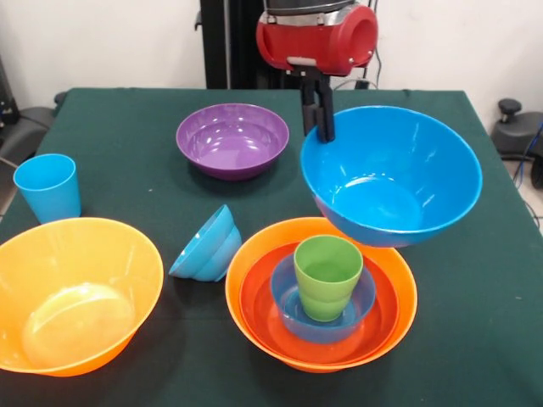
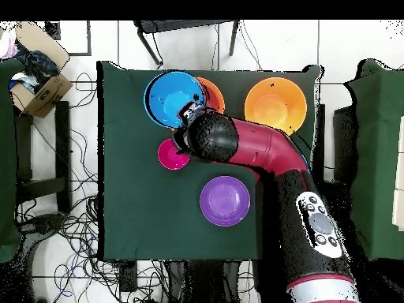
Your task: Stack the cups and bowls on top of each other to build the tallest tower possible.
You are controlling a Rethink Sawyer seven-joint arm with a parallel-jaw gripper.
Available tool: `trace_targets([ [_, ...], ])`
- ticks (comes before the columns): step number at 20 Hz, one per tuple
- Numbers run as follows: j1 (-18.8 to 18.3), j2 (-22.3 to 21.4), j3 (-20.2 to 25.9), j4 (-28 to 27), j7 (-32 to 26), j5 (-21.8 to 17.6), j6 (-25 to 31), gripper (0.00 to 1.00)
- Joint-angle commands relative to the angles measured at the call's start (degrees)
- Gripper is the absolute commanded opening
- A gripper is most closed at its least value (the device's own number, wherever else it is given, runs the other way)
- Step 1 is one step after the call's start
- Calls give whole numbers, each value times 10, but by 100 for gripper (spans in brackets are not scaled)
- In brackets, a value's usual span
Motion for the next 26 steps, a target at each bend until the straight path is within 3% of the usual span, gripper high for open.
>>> trace_targets([
  [1,-16,22,43,-7,-46,-14,39,0],
  [14,-18,65,44,-9,-30,-36,-28,0],
  [26,-16,61,32,-11,-29,-45,-43,0],
])
